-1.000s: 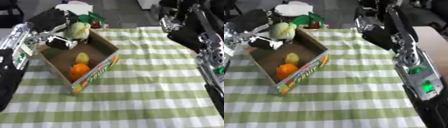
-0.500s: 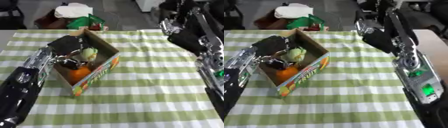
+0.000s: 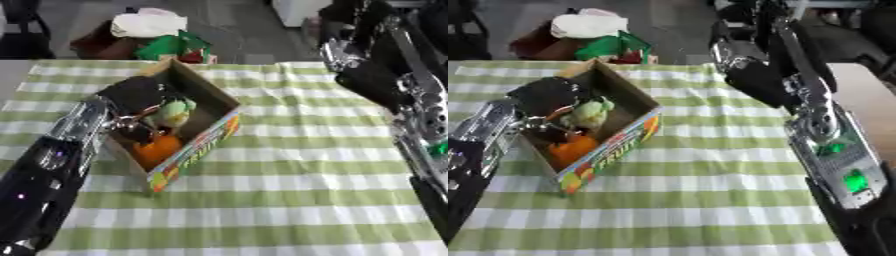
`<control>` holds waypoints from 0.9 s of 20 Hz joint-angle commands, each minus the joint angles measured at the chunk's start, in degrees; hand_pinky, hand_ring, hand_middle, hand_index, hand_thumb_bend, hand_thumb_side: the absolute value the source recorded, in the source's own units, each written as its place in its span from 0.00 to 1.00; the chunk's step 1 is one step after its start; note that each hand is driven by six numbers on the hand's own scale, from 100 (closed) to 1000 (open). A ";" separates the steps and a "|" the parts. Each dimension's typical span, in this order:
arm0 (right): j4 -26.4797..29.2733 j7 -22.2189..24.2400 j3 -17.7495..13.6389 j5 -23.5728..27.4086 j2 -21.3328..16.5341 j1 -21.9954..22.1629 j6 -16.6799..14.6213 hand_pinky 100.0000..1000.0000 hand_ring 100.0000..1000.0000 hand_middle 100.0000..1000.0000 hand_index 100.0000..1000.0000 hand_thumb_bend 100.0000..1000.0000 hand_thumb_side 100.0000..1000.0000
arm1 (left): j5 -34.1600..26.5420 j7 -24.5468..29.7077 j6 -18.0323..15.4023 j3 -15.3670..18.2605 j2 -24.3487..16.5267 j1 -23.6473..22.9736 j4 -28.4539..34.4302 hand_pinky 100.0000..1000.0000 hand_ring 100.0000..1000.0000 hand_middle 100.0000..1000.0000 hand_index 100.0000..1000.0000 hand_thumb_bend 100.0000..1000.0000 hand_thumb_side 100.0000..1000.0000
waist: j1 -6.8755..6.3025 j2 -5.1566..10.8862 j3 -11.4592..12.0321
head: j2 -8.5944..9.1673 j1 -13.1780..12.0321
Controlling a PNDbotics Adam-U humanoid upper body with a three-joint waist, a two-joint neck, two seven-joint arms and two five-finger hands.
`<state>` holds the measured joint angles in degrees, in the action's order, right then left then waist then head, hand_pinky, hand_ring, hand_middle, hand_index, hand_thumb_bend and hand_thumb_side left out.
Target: Pick up objects on the table and place them in the box.
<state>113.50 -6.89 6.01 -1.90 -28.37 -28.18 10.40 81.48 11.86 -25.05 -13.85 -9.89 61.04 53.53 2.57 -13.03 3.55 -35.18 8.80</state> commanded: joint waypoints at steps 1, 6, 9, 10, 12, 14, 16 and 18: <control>1.09 -0.21 -0.69 0.17 -0.58 -0.32 -0.03 0.77 0.84 0.69 0.86 0.00 0.26 | -0.97 1.95 0.84 1.30 -1.90 1.42 2.13 0.85 0.95 0.93 1.00 0.61 1.00 | -0.15 1.43 0.00 | 0.15 0.31; 1.09 -0.31 -0.72 0.18 -0.55 -0.24 0.04 0.77 0.84 0.69 0.86 0.00 0.26 | -7.27 3.66 2.58 3.22 -3.66 2.17 5.24 0.80 0.94 0.92 1.00 0.60 1.00 | -0.32 1.61 -0.07 | -0.42 0.55; 1.09 -0.45 -0.82 0.24 -0.64 -0.50 -0.08 0.77 0.84 0.69 0.86 0.00 0.26 | -13.66 3.85 4.01 4.64 -4.93 1.72 8.58 0.73 0.91 0.88 0.95 0.49 1.00 | -0.33 1.62 0.01 | -0.86 0.37; 1.09 -0.52 -0.86 0.26 -0.67 -0.58 -0.13 0.77 0.84 0.69 0.86 0.00 0.26 | -16.52 4.03 4.50 5.00 -5.42 1.38 9.96 0.71 0.90 0.87 0.94 0.47 1.00 | -0.35 1.61 0.05 | -0.96 0.21; 1.09 -0.67 -0.94 0.27 -0.79 -0.62 -0.20 0.77 0.84 0.69 0.86 0.00 0.27 | -23.37 4.29 5.72 5.87 -6.39 0.44 13.17 0.62 0.85 0.81 0.88 0.36 1.00 | -0.34 1.59 0.25 | -1.10 -0.15; 1.09 -0.78 -0.95 0.27 -0.87 -0.60 -0.21 0.77 0.84 0.69 0.86 0.00 0.27 | -30.88 4.81 7.29 6.41 -7.55 -0.55 16.47 0.58 0.83 0.79 0.86 0.33 1.00 | -0.35 1.59 0.49 | -1.24 -0.50; 1.09 -0.84 -0.94 0.27 -0.90 -0.56 -0.23 0.77 0.84 0.69 0.86 0.00 0.27 | -37.92 5.40 9.31 6.85 -8.68 -1.55 19.82 0.54 0.80 0.76 0.84 0.29 1.00 | -0.36 1.63 0.74 | -1.50 -0.84; 1.09 -0.89 -0.97 0.27 -0.91 -0.51 -0.21 0.77 0.84 0.69 0.86 0.00 0.27 | -44.59 5.58 11.48 7.38 -9.69 -2.58 23.44 0.50 0.78 0.74 0.83 0.30 1.00 | -0.31 1.72 1.03 | -1.87 -1.26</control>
<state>113.50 -7.55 5.67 -1.88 -28.09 -27.83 10.21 40.96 17.32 -14.83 -7.37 -17.70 57.54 73.95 2.30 -12.66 4.61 -36.49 7.86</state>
